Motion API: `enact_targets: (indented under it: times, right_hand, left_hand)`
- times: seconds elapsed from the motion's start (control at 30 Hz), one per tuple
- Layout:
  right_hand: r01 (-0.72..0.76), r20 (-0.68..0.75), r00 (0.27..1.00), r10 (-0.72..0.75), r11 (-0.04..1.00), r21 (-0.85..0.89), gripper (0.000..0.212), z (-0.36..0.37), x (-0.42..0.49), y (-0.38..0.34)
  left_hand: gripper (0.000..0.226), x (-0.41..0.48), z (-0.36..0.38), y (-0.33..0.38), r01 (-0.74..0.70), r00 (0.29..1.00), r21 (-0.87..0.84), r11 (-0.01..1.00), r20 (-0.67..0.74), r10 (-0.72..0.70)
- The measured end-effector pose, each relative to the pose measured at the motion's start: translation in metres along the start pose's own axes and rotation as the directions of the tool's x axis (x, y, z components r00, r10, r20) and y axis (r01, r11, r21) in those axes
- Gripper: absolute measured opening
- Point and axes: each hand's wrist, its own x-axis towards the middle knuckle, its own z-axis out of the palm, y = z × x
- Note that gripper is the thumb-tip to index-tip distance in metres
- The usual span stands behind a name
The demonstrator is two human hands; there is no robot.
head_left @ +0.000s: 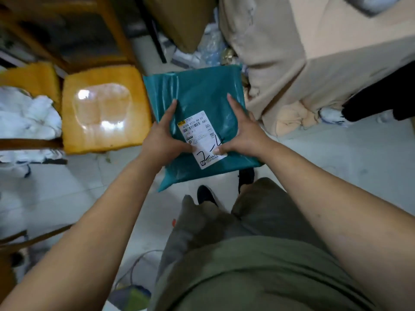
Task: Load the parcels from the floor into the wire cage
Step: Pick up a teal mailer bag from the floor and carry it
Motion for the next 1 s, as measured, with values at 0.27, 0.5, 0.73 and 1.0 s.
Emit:
enact_targets:
  times: [0.27, 0.5, 0.73, 1.0]
  right_hand:
    - [-0.086, -0.268, 0.953, 0.138, 0.976, 0.198, 0.149, -0.061, -0.113, 0.003]
    - [-0.167, -0.471, 0.811, 0.348, 0.908, 0.384, 0.147, -0.103, -0.222, 0.060]
    - [-0.196, -0.578, 0.610, 0.542, 0.810, 0.553, 0.144, -0.118, -0.343, 0.140]
    - [-0.209, -0.558, 0.362, 0.747, 0.648, 0.732, 0.140, -0.090, -0.478, 0.248]
  left_hand:
    - [0.129, -0.041, 0.003, 0.123, -0.274, 0.951, 0.245, 0.930, 0.216, 0.223]
    - [0.129, -0.079, 0.093, 0.217, -0.544, 0.786, 0.248, 0.802, 0.486, 0.383]
    - [0.126, -0.147, 0.223, 0.278, -0.699, 0.589, 0.188, 0.690, 0.699, 0.406]
    - [0.122, -0.248, 0.409, 0.298, -0.823, 0.406, 0.188, 0.536, 0.855, 0.322]
